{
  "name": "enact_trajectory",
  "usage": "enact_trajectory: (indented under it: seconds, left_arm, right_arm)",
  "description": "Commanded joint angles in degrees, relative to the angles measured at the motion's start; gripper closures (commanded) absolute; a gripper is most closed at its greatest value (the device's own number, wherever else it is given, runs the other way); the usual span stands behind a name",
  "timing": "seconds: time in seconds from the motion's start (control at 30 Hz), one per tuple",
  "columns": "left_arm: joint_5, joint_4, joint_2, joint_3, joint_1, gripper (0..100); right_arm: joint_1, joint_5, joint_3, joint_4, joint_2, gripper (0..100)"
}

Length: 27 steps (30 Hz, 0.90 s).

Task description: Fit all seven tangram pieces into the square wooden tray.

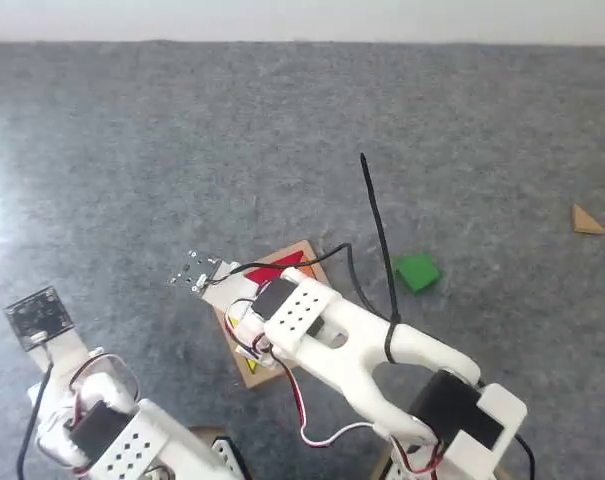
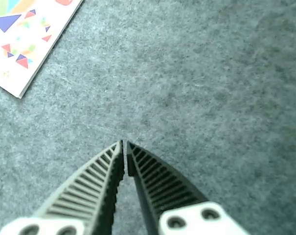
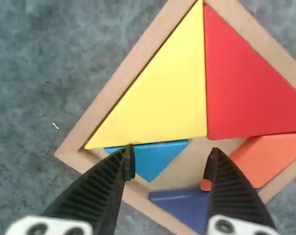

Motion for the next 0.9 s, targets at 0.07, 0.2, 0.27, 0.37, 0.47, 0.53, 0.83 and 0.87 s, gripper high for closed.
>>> enact_trajectory:
  seconds: [0.07, 0.2, 0.27, 0.37, 0.47, 0.53, 0.83, 0.87]
  left_arm:
    - [-0.26, 0.00, -1.05, -1.19, 0.00, 98]
    - [-0.26, 0.00, -1.05, -1.19, 0.00, 98]
    - [-0.26, 0.00, -1.05, -1.19, -0.09, 98]
    - [-0.26, 0.00, -1.05, -1.19, -0.18, 98]
    - [-0.26, 0.00, -1.05, -1.19, -0.09, 98]
    - [-0.26, 0.00, -1.05, -1.19, -0.09, 98]
    - [-0.26, 0.00, -1.05, -1.19, 0.00, 98]
    - [-0.26, 0.00, -1.05, -1.19, 0.00, 98]
  right_arm:
    - [-4.09, 0.35, -0.70, -0.75, 1.19, 74.7]
    - [-3.38, 1.76, -1.23, -0.48, 1.98, 78.2]
    - [-2.59, 3.60, -1.23, -0.22, 3.03, 78.6]
    - [0.48, 4.48, -1.93, 1.27, 3.82, 78.6]
    - [4.26, 7.82, -2.46, 2.51, 3.82, 78.7]
    - [6.02, 10.20, -2.46, 2.59, 3.82, 78.9]
    - [5.32, 11.16, -3.34, 5.49, 0.22, 78.6]
    - [5.41, 11.16, -3.43, 5.85, -1.10, 78.6]
